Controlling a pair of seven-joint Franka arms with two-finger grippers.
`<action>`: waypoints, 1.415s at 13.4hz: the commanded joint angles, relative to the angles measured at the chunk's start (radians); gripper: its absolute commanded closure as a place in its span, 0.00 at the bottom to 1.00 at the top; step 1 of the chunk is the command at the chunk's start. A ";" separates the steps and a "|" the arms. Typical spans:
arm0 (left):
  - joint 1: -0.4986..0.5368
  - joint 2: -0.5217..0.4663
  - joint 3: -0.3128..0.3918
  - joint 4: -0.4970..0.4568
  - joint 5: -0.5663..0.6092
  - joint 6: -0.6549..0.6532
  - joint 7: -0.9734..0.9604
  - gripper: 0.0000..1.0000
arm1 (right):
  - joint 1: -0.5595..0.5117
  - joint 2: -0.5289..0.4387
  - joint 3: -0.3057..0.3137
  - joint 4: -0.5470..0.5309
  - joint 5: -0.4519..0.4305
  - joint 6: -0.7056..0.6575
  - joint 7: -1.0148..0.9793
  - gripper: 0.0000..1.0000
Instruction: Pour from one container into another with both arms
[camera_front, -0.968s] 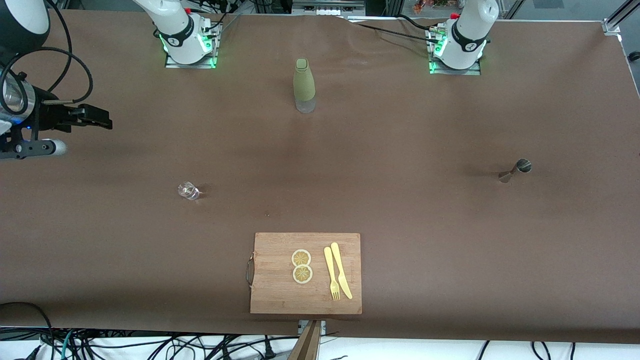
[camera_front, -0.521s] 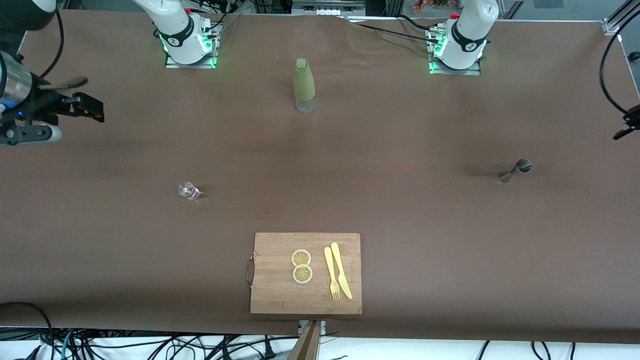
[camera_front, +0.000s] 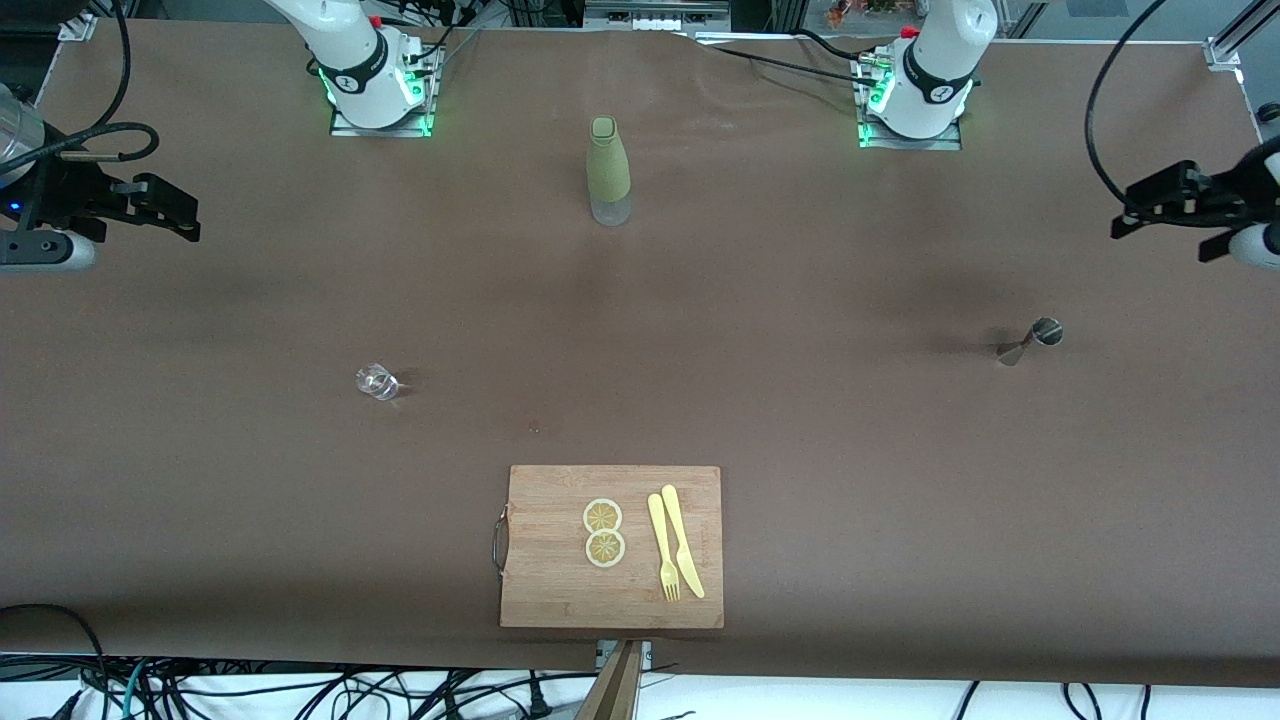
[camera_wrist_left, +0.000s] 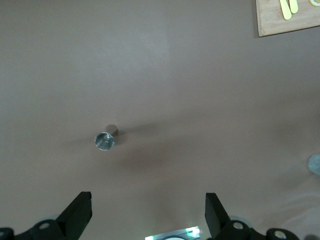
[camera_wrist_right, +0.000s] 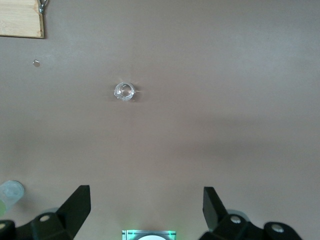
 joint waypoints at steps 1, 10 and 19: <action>-0.003 -0.037 -0.035 -0.027 0.033 -0.043 -0.134 0.00 | -0.004 0.000 0.001 -0.010 0.015 0.007 0.020 0.00; 0.099 -0.157 -0.206 -0.156 0.019 0.004 -0.269 0.00 | -0.010 0.000 -0.005 -0.009 0.010 0.004 0.020 0.00; 0.135 -0.145 -0.248 -0.153 0.021 0.012 -0.271 0.00 | -0.004 0.000 0.001 -0.009 0.012 0.007 0.021 0.00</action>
